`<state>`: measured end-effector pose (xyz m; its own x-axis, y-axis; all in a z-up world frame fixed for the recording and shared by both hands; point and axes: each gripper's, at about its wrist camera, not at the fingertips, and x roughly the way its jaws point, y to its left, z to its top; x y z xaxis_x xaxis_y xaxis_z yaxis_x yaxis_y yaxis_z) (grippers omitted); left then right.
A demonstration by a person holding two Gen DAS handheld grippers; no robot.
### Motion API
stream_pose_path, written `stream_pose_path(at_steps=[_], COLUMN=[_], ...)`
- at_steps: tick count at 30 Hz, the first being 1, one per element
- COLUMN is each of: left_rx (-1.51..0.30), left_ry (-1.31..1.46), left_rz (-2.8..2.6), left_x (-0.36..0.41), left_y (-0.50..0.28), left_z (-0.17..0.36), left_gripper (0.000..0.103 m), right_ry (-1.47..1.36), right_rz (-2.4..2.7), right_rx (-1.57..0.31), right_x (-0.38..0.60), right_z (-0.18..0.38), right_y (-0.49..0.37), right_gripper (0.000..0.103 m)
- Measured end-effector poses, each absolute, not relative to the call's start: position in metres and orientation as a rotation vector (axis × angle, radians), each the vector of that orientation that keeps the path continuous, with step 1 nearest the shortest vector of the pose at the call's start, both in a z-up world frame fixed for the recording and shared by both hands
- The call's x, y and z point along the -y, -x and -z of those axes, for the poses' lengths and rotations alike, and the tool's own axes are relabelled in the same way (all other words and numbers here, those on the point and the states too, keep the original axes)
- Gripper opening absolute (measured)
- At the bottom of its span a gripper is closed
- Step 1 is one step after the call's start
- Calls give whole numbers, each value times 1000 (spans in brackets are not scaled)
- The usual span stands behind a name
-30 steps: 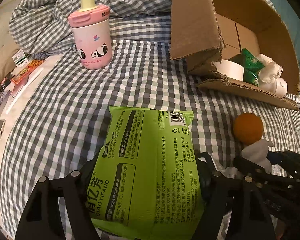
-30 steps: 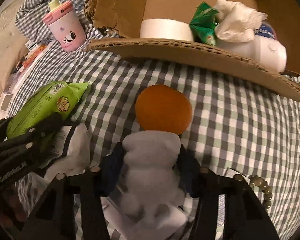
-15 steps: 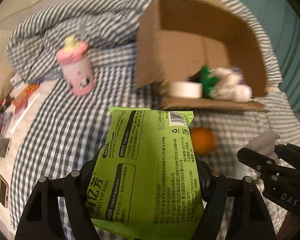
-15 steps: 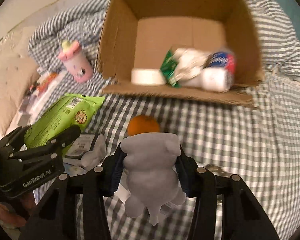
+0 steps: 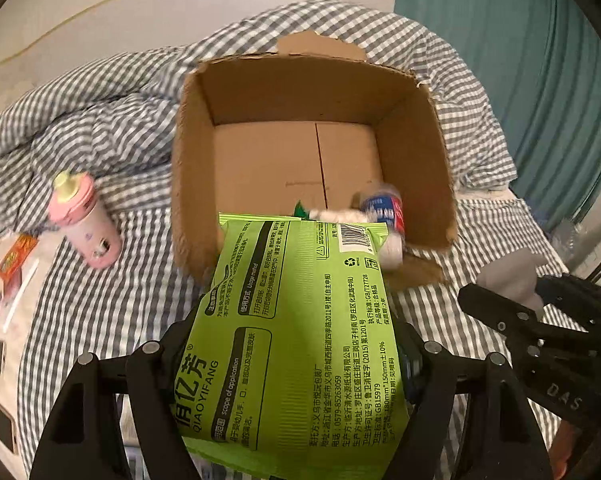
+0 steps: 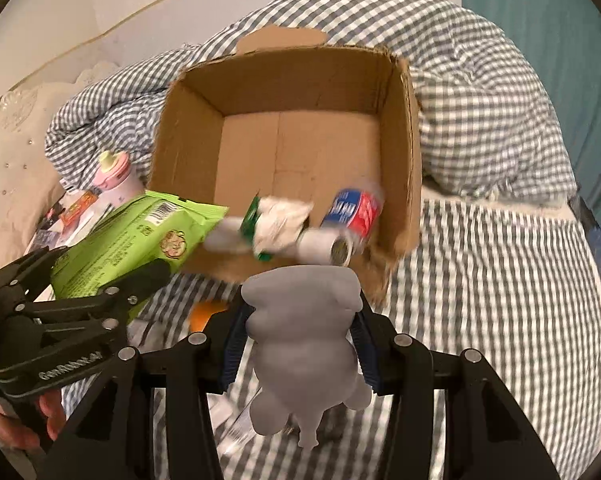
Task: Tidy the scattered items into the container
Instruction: 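Carry the wipes pack and figure into the box and open both grippers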
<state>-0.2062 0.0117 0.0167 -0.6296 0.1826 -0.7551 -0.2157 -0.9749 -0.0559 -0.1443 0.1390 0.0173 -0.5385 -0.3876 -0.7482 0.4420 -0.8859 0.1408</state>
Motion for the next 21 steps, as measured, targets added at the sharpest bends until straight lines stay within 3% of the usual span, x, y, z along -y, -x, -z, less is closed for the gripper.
stream_pose_path(at_steps=[10, 11, 13, 15, 21], left_rx=[-119, -128, -92, -59, -144], left_ry=[1227, 1231, 1230, 1193, 1131], left_rz=[-2703, -2706, -2704, -2697, -2763], left_x=[-31, -33, -33, -31, -28], left_y=[307, 313, 317, 312, 279], left_z=[4, 6, 7, 3, -8], left_gripper=[78, 80, 88, 103, 103], right_ry=[-1169, -1169, -1169, -1143, -1181], right_rz=[2462, 2472, 2505, 2512, 2465], right_rx=[-138, -142, -153, -100, 36], right_x=[-110, -107, -105, -113, -147], right_z=[-5, -5, -4, -5, -7], right_y=[261, 269, 279, 277, 244], right_gripper=[48, 51, 82, 85, 86])
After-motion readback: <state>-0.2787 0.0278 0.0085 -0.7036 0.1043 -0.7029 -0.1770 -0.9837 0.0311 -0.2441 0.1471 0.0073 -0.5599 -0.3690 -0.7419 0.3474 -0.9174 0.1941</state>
